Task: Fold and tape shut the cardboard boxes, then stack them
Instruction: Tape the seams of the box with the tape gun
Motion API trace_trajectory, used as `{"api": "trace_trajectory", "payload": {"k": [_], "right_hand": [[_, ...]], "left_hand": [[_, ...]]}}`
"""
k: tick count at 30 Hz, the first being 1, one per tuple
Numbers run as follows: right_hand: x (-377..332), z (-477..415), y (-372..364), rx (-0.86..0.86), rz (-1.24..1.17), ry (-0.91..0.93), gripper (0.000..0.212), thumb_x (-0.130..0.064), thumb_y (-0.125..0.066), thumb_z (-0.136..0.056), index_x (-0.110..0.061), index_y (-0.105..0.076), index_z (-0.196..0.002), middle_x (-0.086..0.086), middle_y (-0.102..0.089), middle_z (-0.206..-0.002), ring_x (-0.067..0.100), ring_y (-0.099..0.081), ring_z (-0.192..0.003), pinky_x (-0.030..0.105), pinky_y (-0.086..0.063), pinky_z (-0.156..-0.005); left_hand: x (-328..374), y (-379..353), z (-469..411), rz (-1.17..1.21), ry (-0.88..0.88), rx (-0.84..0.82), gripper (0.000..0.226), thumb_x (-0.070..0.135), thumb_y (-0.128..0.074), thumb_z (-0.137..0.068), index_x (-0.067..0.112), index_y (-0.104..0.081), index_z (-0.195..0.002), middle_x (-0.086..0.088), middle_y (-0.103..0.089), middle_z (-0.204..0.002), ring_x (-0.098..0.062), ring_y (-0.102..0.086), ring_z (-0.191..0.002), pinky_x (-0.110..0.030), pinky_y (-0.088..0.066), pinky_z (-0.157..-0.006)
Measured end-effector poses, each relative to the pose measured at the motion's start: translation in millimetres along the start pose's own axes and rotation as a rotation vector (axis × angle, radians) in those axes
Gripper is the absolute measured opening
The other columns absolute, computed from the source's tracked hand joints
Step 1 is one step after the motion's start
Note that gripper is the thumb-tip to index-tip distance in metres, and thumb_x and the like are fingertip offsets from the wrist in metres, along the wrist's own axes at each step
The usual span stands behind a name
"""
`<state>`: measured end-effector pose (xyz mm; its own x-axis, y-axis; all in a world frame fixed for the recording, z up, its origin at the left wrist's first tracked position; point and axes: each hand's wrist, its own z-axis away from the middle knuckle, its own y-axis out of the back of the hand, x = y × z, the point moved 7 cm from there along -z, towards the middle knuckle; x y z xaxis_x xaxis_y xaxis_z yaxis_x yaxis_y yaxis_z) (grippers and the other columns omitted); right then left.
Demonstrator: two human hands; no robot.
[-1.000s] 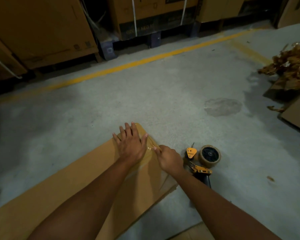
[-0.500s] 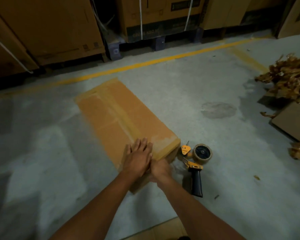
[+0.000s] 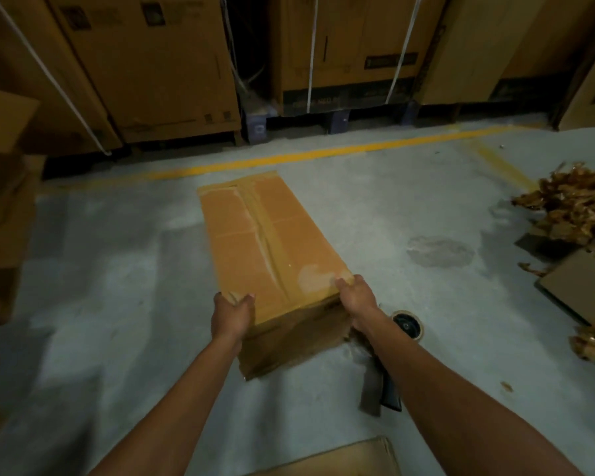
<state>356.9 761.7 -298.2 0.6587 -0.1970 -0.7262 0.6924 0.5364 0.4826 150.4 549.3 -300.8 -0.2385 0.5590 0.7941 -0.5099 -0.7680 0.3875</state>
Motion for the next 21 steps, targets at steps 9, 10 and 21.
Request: {"api": "trace_trajectory", "payload": {"k": [9, 10, 21], "right_hand": [[-171.7, 63.5, 78.1, 0.33, -0.211, 0.147, 0.038, -0.041, -0.059, -0.096, -0.011, -0.062, -0.118, 0.014, -0.067, -0.114, 0.038, -0.061, -0.106, 0.049, -0.053, -0.092], [-186.4, 64.1, 93.4, 0.349, -0.26, 0.149, 0.038, -0.041, -0.059, -0.096, -0.012, -0.06, -0.12, 0.014, -0.067, -0.115, 0.038, -0.061, -0.107, 0.049, -0.053, -0.091], [-191.0, -113.6, 253.9, 0.478, -0.463, 0.161, 0.022, -0.038, -0.062, -0.095, -0.018, -0.061, -0.102, 0.013, -0.065, -0.102, 0.036, -0.06, -0.098, 0.055, -0.053, -0.086]], "left_hand": [[190.4, 66.8, 5.3, -0.074, -0.318, -0.077, 0.061, 0.049, -0.06, -0.094, 0.016, -0.039, -0.141, -0.011, -0.058, -0.132, -0.035, -0.057, -0.115, -0.04, -0.049, -0.092], [218.4, 63.6, 6.0, -0.058, -0.356, -0.089, 0.058, 0.048, -0.059, -0.094, 0.017, -0.04, -0.138, -0.01, -0.059, -0.13, -0.034, -0.058, -0.112, -0.04, -0.05, -0.091], [373.7, -159.5, -49.2, -0.062, -0.516, -0.182, 0.064, 0.05, -0.06, -0.093, 0.017, -0.037, -0.144, -0.01, -0.058, -0.134, -0.036, -0.056, -0.117, -0.046, -0.05, -0.095]]}}
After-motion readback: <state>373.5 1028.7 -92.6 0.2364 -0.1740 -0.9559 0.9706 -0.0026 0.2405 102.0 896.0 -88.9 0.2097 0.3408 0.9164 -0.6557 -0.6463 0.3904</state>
